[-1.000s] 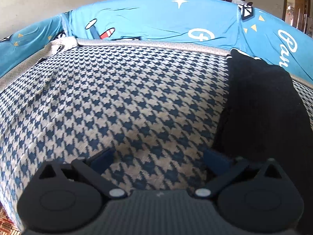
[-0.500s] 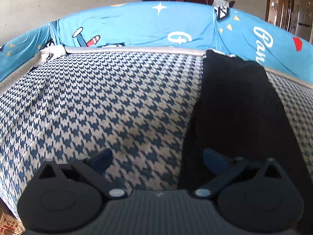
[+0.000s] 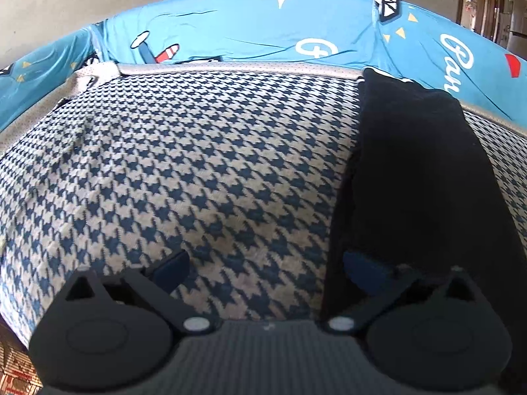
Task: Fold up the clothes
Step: 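Move the left tool beside the right tool over the folded strip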
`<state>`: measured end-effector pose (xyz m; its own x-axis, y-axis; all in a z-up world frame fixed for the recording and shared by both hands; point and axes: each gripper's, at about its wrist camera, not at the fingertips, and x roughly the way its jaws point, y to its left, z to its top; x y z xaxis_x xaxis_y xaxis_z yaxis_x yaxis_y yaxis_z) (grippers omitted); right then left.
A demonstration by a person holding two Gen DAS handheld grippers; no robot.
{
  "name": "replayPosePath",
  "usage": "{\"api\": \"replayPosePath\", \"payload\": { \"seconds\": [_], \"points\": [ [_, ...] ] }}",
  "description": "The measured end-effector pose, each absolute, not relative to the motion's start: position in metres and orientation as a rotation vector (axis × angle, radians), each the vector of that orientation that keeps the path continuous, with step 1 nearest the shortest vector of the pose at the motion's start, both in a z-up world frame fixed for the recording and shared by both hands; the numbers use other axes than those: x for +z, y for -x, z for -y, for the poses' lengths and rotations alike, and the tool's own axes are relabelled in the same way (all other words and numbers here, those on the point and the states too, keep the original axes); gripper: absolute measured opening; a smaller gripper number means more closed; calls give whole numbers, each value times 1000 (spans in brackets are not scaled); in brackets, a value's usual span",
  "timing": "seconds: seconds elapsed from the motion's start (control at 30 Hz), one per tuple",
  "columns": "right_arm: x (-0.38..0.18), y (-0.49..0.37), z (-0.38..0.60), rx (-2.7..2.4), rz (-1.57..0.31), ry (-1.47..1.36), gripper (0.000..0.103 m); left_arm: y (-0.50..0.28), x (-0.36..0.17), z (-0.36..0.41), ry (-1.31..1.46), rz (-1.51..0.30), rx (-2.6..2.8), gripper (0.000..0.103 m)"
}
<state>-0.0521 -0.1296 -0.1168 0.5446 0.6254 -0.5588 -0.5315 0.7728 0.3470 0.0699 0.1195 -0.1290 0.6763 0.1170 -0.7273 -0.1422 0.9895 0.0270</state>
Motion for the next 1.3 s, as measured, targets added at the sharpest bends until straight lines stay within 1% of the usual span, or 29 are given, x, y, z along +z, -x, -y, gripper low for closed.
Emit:
{"api": "replayPosePath", "payload": {
  "seconds": [0.4, 0.47, 0.7, 0.93, 1.2, 1.3],
  "points": [
    [-133, 58, 101, 711, -749, 44, 50, -69, -129, -132, 75, -827, 185, 103],
    [-135, 59, 98, 715, -748, 58, 52, -68, -127, -132, 79, -817, 183, 103],
    [-140, 57, 105, 767, -796, -29, 52, -65, -124, -126, 62, -798, 157, 103],
    [-137, 59, 105, 806, -825, -42, 51, -66, -126, -130, 81, -807, 170, 103],
    [-125, 51, 107, 784, -752, -96, 51, -66, -125, -130, 83, -801, 165, 103],
    [-134, 44, 99, 774, -775, -80, 51, -66, -125, -129, 79, -802, 163, 103]
  ]
}}
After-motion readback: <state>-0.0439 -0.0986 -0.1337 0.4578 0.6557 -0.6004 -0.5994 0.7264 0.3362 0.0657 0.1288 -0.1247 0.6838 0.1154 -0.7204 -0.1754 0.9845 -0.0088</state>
